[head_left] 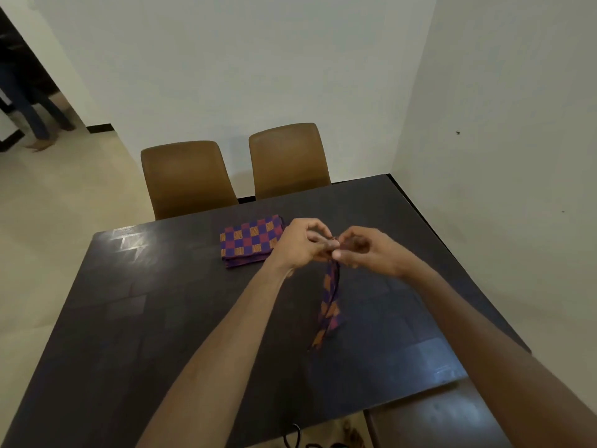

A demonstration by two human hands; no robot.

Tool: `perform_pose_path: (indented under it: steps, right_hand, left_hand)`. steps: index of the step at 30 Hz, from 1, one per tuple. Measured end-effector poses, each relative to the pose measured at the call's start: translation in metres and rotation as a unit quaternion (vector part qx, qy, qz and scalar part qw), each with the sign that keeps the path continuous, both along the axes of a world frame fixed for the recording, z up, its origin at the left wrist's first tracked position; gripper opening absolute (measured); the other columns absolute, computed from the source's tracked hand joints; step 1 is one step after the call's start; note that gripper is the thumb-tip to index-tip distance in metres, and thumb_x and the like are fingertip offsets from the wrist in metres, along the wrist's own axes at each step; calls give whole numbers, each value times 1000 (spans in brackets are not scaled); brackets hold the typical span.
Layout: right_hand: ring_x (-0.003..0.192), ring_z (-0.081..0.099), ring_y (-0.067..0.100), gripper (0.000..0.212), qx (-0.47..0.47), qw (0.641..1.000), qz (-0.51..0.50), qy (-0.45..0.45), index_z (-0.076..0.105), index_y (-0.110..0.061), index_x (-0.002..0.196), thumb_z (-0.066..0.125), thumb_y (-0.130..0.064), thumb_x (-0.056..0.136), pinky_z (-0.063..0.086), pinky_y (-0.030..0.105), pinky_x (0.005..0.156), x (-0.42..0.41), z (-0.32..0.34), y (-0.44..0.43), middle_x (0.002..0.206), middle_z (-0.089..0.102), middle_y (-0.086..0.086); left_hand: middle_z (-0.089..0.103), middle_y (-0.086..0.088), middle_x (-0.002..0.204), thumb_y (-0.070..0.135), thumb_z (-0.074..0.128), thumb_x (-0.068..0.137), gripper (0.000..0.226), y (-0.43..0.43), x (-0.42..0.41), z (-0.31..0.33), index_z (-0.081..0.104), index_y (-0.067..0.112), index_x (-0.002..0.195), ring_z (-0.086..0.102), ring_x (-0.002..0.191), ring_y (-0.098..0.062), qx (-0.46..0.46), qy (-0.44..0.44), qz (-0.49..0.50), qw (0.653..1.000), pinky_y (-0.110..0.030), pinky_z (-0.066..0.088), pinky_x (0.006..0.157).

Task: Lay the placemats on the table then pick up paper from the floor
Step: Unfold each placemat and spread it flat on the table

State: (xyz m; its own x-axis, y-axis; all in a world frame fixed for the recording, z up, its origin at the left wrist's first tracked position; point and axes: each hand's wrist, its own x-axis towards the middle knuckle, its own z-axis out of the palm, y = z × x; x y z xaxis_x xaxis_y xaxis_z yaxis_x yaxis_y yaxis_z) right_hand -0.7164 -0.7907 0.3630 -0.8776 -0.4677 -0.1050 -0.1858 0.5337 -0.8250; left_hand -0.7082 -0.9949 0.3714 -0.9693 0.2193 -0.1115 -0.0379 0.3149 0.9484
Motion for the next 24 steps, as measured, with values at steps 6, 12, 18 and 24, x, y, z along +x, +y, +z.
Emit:
perform_pose_path:
  steps: [6,12,18,24]
  right_hand:
    - [87,72,10,13,15,999,20,37,71,-18,99,67,-14,88,58,38,86,-6,0,-1,91,76,-2]
    - [84,58,14,14,253,956,35,147,68,-31,93,63,-21,85,51,35,76,-21,18,22,86,61,-11]
    - [87,60,25,20,487,869,9,90,48,-28,71,62,-30,84,46,38,84,-70,35,87,76,57,-3]
    - [74,53,34,15,420,793,-265,352,53,-9,77,49,4,70,21,39,74,-108,42,139,69,61,14]
  left_hand:
    - [64,-12,71,19,82,79,34,7,-2,-1,62,-3,96,61,68,-21,17,-24,-19,999,-27,52,63]
    - [63,7,75,12,76,81,11,6,-20,17,69,19,86,61,77,-14,-325,-5,-136,936,-23,44,63]
    - [71,-4,105,15,77,85,20,-6,-40,18,73,10,104,63,89,-18,-412,-1,-23,911,-32,50,78]
    - [59,-4,78,-1,54,92,23,35,-59,42,58,8,72,60,73,-22,-363,292,193,864,-32,40,58]
